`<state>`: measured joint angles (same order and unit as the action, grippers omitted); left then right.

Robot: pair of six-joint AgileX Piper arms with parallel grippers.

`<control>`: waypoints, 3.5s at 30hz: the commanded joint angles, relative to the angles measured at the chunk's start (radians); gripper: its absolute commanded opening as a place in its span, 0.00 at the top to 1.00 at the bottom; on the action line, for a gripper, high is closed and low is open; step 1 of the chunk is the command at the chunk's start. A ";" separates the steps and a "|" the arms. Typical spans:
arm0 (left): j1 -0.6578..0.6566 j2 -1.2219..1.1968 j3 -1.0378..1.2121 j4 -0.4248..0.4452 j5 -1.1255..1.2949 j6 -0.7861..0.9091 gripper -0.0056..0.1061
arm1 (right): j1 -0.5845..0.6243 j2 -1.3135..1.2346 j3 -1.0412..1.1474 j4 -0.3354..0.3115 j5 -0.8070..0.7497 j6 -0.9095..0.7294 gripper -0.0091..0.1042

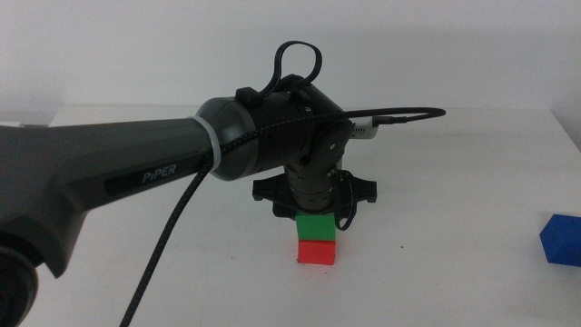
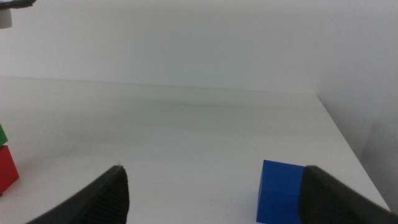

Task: Stack red cubes first, then green, then blue cubes in a specific spot.

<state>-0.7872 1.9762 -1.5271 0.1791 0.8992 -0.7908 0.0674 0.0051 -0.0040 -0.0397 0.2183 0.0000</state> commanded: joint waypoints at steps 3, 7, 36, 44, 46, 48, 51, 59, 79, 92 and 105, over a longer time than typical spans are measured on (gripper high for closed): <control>0.002 0.012 -0.001 -0.031 -0.004 0.028 0.86 | -0.008 -0.005 0.004 -0.007 -0.010 0.000 0.10; 0.002 0.012 -0.001 -0.033 -0.004 0.030 0.81 | -0.008 -0.005 0.004 -0.007 -0.010 0.000 0.10; 0.000 -1.015 0.201 -0.239 0.157 0.734 0.11 | -0.008 -0.005 0.004 -0.007 -0.010 0.000 0.10; 0.000 -1.095 0.202 -0.239 0.170 0.734 0.11 | -0.008 -0.005 0.004 -0.007 -0.010 0.000 0.10; 0.000 -1.095 0.202 -0.239 0.165 0.734 0.11 | -0.008 -0.005 0.004 -0.007 -0.010 0.000 0.10; 0.000 -1.095 0.202 -0.239 0.160 0.734 0.11 | -0.008 -0.005 0.004 -0.007 -0.010 0.000 0.10; 0.000 -1.095 0.202 -0.239 0.158 0.734 0.11 | -0.008 -0.005 0.004 -0.009 -0.090 0.000 0.10; 0.000 -1.095 0.202 -0.239 0.158 0.734 0.11 | -0.008 0.244 -0.392 0.040 0.265 0.224 0.10; 0.000 -1.095 0.202 -0.239 0.158 0.734 0.11 | -0.008 0.874 -0.819 0.045 0.308 0.185 0.10; 0.000 -1.095 0.202 -0.239 0.158 0.734 0.11 | -0.008 0.879 -0.819 0.045 0.118 0.185 0.10; 0.000 -1.095 0.202 -0.239 0.158 0.734 0.11 | -0.079 1.149 -0.951 -0.069 0.714 0.196 0.10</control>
<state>-0.7872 0.8860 -1.3264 -0.0561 1.0711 -0.0564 0.0190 1.0969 -0.9331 -0.0903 0.8574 0.2105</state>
